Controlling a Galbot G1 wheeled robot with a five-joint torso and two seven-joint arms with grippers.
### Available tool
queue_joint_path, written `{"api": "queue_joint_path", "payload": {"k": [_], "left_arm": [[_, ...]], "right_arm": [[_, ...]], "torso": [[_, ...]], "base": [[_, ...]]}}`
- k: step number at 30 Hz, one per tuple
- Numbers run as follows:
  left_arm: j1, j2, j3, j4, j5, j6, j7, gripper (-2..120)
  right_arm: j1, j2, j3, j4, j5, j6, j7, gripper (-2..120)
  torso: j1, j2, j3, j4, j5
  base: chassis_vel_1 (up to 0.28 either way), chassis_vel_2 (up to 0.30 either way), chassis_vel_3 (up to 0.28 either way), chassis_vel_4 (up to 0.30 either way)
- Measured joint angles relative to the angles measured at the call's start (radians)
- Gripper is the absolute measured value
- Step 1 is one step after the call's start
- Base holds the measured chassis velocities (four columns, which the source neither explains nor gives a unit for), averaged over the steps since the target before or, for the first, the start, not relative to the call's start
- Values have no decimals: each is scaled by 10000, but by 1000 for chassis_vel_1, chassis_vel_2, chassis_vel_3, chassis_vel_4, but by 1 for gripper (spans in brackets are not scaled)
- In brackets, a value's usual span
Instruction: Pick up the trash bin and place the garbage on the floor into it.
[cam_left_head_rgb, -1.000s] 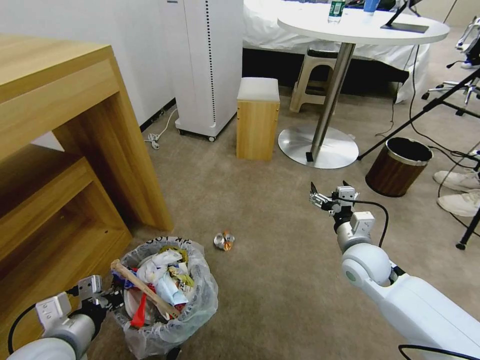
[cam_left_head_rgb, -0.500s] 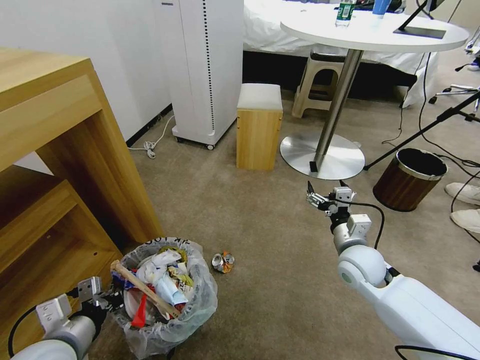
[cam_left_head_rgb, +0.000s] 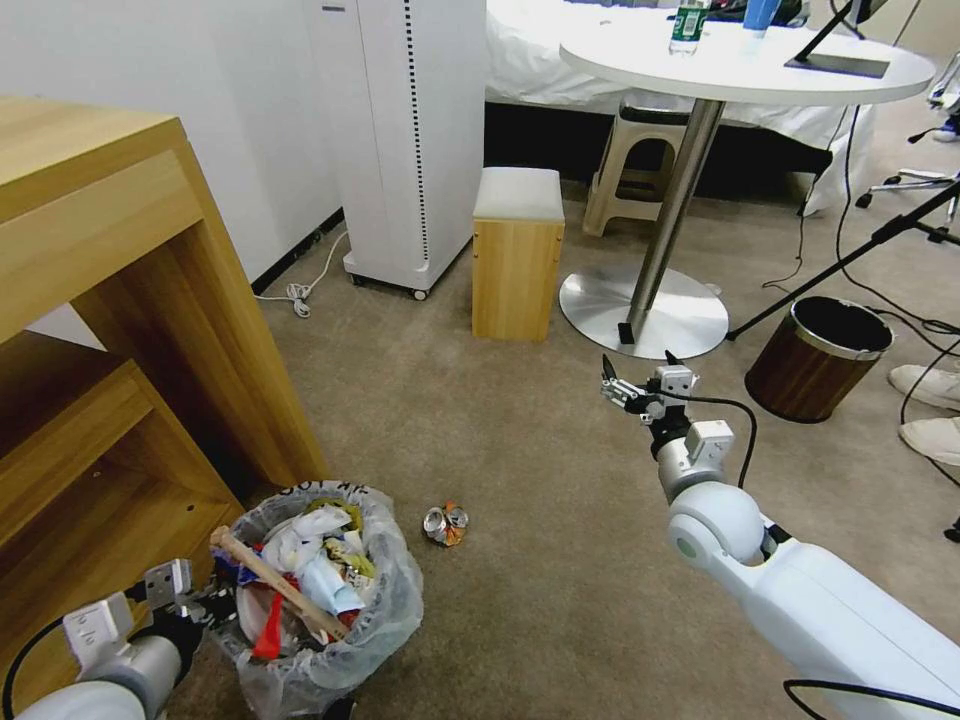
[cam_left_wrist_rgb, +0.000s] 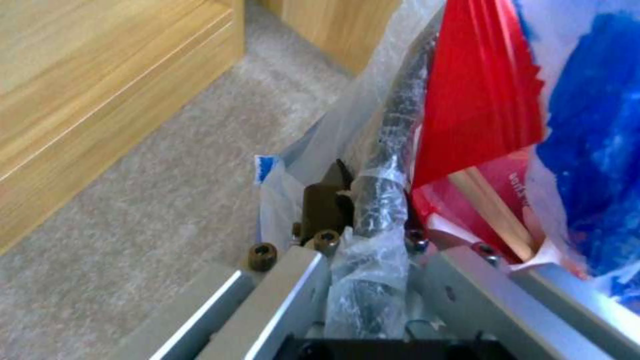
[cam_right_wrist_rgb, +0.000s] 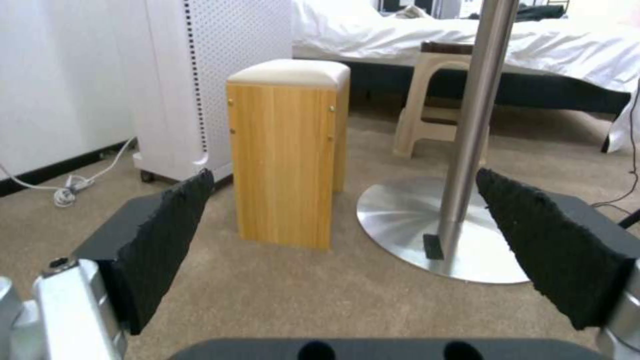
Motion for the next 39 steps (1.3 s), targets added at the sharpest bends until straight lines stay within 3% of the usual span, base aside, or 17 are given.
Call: {"api": "queue_joint_path", "payload": {"k": [10, 18, 24, 30, 39], "left_arm": [[108, -89, -108, 45, 8, 30, -5, 0], [-51, -226, 63, 112, 79, 30, -4, 0], [-209, -319, 204, 189, 149, 29, -4, 0], [-340, -387, 278, 287, 236, 0, -2, 0], [-600, -494, 376, 311, 277, -68, 3, 0]], "right_arm": [[471, 59, -491, -35, 856, -807, -67, 100], [1631, 647, -2029, -810, 3149, -1988, 172, 100], [2299, 1543, -3089, -1796, 5209, -3345, 1330, 100], [2607, 2326, -3682, -2579, 5781, -4526, 2019, 100], [3215, 3235, -5594, -3878, 5002, -5697, 1519, 100]], "torso": [[0, 0, 0, -1, 0], [0, 0, 2, 0, 3], [1, 0, 1, -1, 0], [0, 1, 1, 0, -3], [1, 0, 0, 0, 0]], "base": [[0, 0, 0, 0], [0, 0, 0, 0], [0, 0, 0, 0], [0, 0, 0, 0], [0, 0, 0, 0]]}}
